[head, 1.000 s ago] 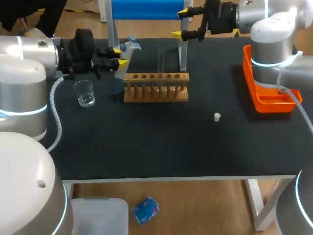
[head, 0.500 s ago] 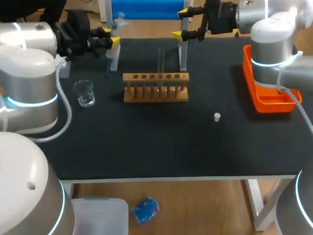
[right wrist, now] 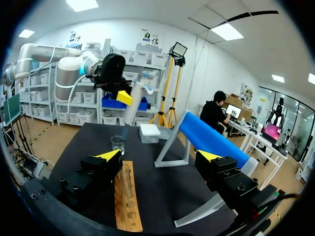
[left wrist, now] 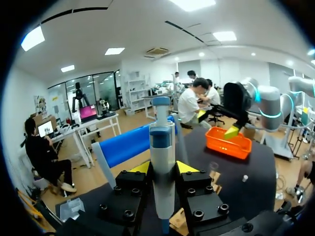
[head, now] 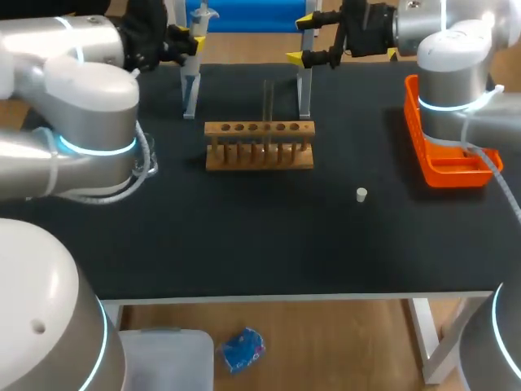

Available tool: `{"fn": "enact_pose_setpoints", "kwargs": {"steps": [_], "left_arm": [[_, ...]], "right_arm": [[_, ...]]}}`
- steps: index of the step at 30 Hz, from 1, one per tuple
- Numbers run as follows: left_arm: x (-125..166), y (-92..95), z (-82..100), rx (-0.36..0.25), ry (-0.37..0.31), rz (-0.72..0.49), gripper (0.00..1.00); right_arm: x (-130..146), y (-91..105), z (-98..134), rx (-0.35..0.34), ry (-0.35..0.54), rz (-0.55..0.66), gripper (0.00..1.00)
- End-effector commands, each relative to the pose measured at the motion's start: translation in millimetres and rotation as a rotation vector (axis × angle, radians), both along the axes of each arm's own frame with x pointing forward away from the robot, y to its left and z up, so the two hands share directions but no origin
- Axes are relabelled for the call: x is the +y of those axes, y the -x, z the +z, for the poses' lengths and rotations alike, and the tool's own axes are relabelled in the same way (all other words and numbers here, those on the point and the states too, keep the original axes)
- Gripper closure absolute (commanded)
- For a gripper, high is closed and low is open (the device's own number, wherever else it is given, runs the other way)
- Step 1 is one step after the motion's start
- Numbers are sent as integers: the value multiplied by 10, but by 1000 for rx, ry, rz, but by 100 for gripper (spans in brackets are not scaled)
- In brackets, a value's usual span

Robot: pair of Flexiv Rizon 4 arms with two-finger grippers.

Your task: Invert the test tube, pick up the pipette, mount the tip to pipette, aspirate from beaker and dispense into the tube, eject the tip, return the pipette, and cap with the stopper.

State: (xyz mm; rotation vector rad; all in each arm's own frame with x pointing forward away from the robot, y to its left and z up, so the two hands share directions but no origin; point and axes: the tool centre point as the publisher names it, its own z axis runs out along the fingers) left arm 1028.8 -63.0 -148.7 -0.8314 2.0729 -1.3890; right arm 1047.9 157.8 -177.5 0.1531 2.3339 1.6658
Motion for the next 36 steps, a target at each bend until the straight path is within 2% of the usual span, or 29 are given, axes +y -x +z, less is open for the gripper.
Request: {"fn": "enact_pose_setpoints", "kwargs": {"steps": [1,6,26,30,36], "left_arm": [[-112,-281,-68,12,-2,56,100],[-76,-443,-15,6,12,88,100],[-76,-443,-15,6,12,88,100],[-9,-679,-103,19,27,166,100],[43,-985,-179,37,-6,236,100]], "right_arm": [[-5,-3,4,1,2,2,0],[-5,-3,4,1,2,2,0],[-5,-3,4,1,2,2,0],[-5,-3,4,1,2,2,0],[-5,-3,4,1,2,2,0]]}}
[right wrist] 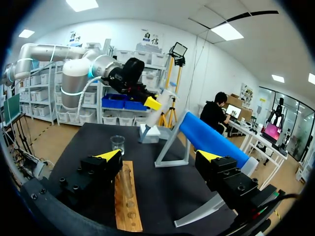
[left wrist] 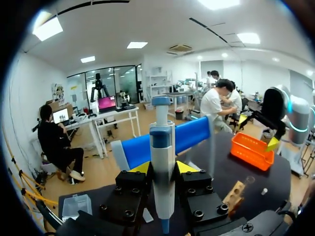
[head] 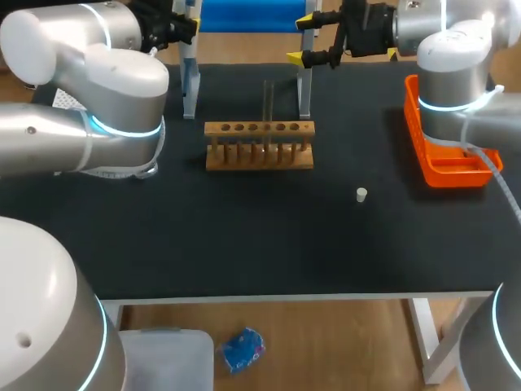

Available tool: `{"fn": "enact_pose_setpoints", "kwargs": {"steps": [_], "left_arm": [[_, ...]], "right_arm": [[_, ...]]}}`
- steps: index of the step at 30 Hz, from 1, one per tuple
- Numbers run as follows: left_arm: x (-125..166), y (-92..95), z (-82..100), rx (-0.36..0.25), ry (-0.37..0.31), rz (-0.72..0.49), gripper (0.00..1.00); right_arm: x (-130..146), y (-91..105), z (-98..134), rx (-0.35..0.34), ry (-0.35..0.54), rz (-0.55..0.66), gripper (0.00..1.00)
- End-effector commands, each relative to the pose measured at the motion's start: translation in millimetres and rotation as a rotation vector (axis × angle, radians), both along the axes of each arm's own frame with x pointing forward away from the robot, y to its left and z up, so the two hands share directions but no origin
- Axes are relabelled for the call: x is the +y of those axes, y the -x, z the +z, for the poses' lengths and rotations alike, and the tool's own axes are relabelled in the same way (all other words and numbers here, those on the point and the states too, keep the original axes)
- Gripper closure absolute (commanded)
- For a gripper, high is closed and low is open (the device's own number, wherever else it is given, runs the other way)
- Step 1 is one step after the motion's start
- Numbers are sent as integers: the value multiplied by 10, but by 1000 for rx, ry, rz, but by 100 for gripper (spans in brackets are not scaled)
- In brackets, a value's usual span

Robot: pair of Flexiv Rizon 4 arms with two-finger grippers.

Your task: Invert the test tube, pick up the pipette, mount the tip to pipette, aspirate from beaker and dispense into the tube, eject the tip, return the pipette, and cap with the stopper.

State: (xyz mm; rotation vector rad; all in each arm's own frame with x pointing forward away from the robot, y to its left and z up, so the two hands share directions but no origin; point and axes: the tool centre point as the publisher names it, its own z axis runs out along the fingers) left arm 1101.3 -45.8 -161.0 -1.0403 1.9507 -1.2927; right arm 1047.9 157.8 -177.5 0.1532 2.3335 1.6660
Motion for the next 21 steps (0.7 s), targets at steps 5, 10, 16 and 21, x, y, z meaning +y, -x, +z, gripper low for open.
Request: {"fn": "enact_pose_setpoints", "kwargs": {"steps": [5,10,16,21], "left_arm": [[-109,-397,-22,1,-21,93,100],[-115,-433,9,0,-46,142,100],[-135,-367,36,22,-80,229,100],[-189,-351,4,54,-86,258,100]], "right_arm": [[-5,-2,4,1,2,2,0],[-5,-2,4,1,2,2,0],[-5,-2,4,1,2,2,0],[-5,-2,4,1,2,2,0]]}}
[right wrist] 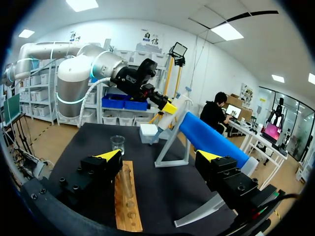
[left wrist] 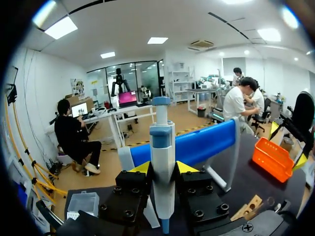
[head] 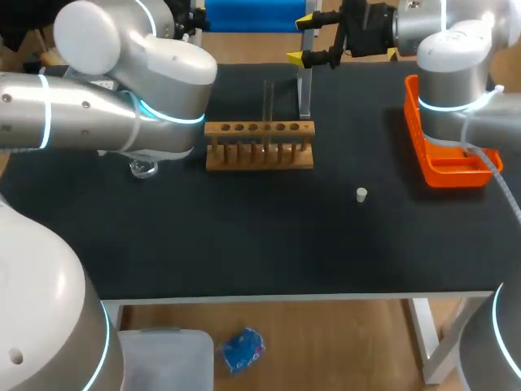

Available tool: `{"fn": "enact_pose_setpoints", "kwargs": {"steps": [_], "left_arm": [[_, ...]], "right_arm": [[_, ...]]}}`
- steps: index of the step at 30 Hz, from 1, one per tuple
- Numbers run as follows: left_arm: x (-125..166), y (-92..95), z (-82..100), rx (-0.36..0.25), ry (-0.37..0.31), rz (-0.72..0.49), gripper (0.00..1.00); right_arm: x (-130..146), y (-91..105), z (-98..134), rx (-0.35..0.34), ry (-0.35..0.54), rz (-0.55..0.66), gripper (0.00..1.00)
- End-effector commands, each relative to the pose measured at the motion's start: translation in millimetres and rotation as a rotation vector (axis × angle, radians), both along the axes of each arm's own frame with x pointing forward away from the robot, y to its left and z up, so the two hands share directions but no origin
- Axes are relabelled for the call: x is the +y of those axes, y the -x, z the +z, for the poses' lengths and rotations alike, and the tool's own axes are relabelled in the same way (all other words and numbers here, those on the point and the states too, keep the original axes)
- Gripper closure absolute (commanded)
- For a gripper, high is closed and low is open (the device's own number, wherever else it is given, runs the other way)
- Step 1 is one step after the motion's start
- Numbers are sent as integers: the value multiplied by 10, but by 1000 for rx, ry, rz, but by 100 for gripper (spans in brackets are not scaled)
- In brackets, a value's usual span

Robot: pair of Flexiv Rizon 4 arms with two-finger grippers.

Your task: Invert the test tube, pick up the pipette, mount the tip to pipette, aspirate from beaker and dispense into the tube, eject the tip, return the pipette, and cap with the stopper.

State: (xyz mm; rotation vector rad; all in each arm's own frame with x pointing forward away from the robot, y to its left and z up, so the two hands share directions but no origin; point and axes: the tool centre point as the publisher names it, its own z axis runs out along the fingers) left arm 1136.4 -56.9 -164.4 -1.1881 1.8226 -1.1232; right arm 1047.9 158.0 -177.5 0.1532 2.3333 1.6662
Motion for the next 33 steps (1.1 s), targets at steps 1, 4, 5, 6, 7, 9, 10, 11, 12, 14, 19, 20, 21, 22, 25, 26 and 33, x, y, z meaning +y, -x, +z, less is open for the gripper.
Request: {"fn": "enact_pose_setpoints", "kwargs": {"steps": [1,4,5,6,7,9,10,11,12,14,19,20,21,22,25,26,33], "left_arm": [[-85,-7,23,51,-34,58,100],[-77,-41,-24,60,-26,73,100],[-73,-57,-38,64,-22,77,100],[-65,-73,-50,65,-21,82,100],[-58,-88,-59,67,-19,87,100],[-31,-124,-79,72,-18,99,100],[-16,-142,-89,72,-17,102,100],[-7,-161,-103,78,-1,98,100],[3,-177,-119,82,8,104,100],[12,-207,-149,88,3,106,100],[27,-285,-211,103,4,119,100],[28,-300,-221,105,3,121,100],[28,-310,-227,106,3,122,100],[28,-320,-231,107,3,122,100],[28,-337,-241,110,2,123,100],[28,-340,-244,111,1,124,100],[41,-361,-286,122,-3,130,100]], "right_arm": [[-7,-3,4,1,3,2,0],[-7,-3,4,1,3,2,0],[-7,-3,4,1,3,2,0],[-7,-3,4,1,3,2,0],[-7,-3,4,1,3,2,0],[-7,-3,4,1,3,2,0],[-7,-3,4,1,3,2,0],[-7,-3,4,1,3,2,0],[-7,-3,4,1,3,2,0],[-7,-3,4,1,3,2,0],[-7,-3,4,1,3,2,0],[-7,-3,4,1,3,2,0],[-7,-3,4,1,3,2,0],[-7,-3,4,1,3,2,0],[-7,-3,4,1,3,2,0],[-7,-3,4,1,3,2,0],[-7,-3,4,1,3,2,0]]}}
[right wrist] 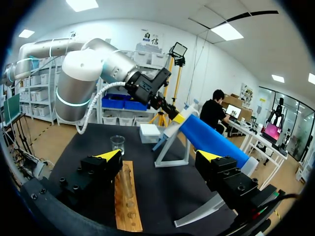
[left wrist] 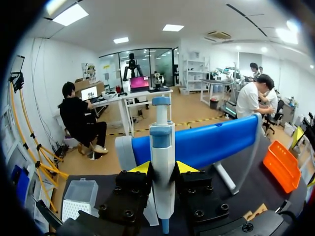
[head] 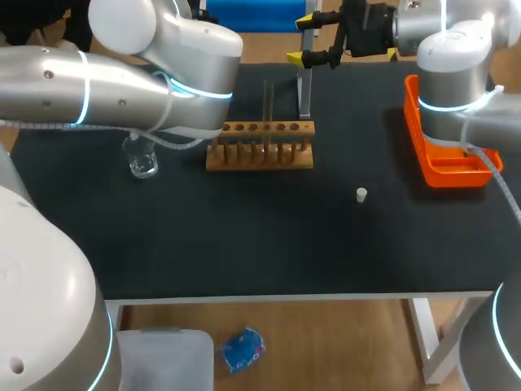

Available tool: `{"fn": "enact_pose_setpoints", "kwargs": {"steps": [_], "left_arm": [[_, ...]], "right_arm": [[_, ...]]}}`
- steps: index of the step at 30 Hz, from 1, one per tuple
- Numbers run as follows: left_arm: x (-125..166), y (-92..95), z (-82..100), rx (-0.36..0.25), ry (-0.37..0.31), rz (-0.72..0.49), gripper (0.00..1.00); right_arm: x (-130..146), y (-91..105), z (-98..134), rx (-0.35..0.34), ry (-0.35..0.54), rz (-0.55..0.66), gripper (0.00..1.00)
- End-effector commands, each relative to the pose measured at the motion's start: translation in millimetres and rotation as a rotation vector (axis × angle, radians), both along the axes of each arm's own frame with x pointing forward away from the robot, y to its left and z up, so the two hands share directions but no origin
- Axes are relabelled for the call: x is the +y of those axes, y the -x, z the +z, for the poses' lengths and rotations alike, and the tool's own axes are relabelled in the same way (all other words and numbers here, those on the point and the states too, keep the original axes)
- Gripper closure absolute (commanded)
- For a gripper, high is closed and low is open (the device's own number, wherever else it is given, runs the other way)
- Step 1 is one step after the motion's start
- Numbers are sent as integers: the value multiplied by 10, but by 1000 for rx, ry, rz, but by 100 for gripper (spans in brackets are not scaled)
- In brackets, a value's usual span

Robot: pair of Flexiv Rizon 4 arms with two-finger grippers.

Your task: Invert the test tube, pick up the pipette, mount the tip to pipette, aspirate from beaker and dispense into the tube, eject the tip, return the pipette, and cap with the stopper.

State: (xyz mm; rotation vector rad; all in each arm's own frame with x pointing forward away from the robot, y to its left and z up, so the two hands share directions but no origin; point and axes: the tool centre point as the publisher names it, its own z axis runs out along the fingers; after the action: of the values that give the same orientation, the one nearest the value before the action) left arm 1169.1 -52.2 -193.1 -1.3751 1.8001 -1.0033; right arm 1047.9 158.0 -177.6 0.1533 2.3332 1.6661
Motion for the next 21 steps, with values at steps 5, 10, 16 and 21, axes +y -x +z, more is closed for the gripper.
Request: {"fn": "enact_pose_setpoints", "kwargs": {"steps": [5,10,16,21], "left_arm": [[-8,-49,-32,18,-7,4,100],[-15,-68,-64,27,-11,6,100],[-29,-104,-75,31,-15,3,100],[-38,-98,-110,37,-17,1,100]], "right_arm": [[-7,-2,5,1,3,2,0],[-7,-2,5,1,3,2,0],[-7,-2,5,1,3,2,0],[-7,-2,5,1,3,2,0]]}}
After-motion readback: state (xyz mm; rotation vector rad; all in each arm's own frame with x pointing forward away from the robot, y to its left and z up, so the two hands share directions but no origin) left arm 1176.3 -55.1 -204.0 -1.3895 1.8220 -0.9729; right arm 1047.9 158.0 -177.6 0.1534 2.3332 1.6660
